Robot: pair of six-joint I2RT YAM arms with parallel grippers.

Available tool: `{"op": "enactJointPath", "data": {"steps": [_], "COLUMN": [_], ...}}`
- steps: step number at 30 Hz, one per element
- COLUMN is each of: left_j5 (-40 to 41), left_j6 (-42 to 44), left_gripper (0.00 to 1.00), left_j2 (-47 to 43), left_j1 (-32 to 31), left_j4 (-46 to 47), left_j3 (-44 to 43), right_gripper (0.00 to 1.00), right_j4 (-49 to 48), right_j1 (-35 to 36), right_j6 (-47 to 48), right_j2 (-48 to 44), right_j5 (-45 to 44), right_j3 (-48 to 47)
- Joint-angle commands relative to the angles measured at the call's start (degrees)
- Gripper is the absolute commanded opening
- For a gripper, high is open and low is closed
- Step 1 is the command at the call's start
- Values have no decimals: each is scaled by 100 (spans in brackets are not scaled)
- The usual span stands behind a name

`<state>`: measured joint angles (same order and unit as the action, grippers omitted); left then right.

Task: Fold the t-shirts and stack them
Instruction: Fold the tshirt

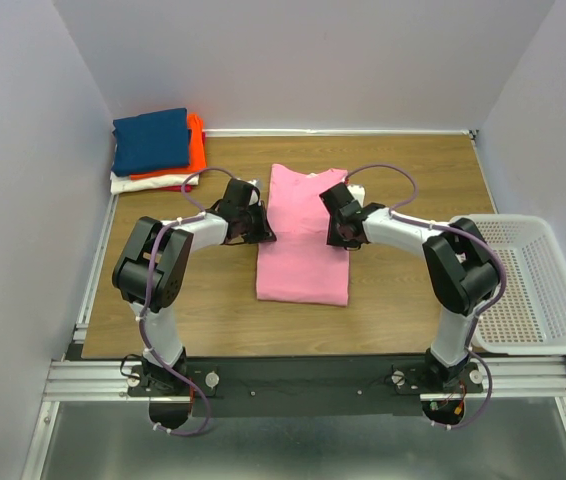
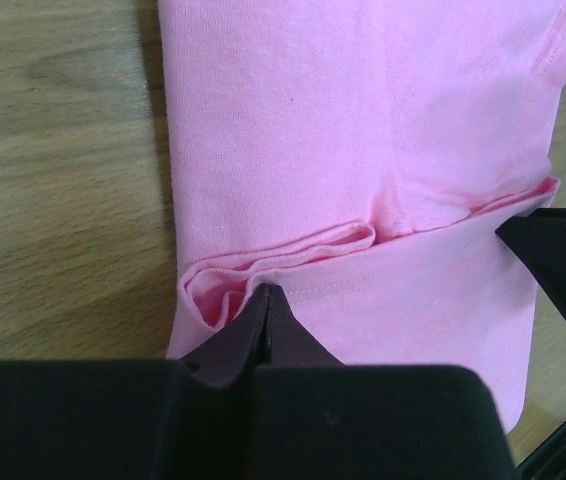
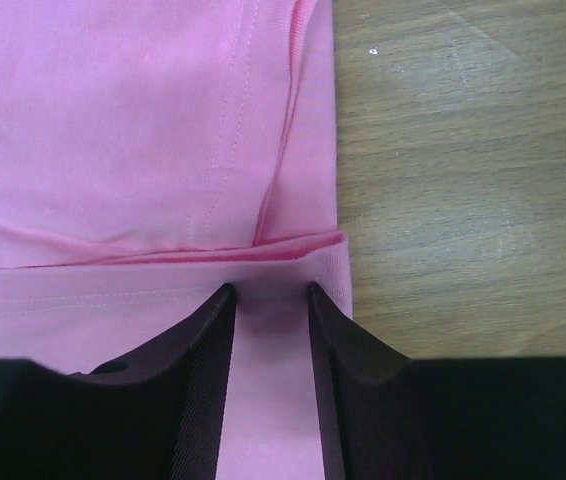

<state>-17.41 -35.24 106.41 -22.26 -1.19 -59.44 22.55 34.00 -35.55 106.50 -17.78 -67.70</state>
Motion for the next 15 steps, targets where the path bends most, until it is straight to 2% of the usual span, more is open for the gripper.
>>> {"op": "enactJointPath", "data": {"steps": [1, 9, 12, 13, 15], "left_j5": [308, 273, 159, 150, 167], "left_j6": [44, 97, 149, 184, 307], "left_gripper": [0, 1, 7, 13, 19], "left_j2": [29, -103, -252, -365, -524], "left_j1": [-6, 29, 108, 125, 126], "left_j4": [-83, -127, -162, -188, -364], "left_j3": [126, -111, -357, -419, -586], "right_gripper": [41, 41, 41, 41, 43], "right_j4": [119, 92, 101, 101, 110], "right_j1": [-60, -235, -358, -376, -411], "right_j6": [-4, 206, 329, 382, 408], "right_j2": [257, 240, 91, -84, -287], "right_j5": [-367, 89, 537, 626, 811], "right_j3": [143, 3, -67, -68, -68]}}
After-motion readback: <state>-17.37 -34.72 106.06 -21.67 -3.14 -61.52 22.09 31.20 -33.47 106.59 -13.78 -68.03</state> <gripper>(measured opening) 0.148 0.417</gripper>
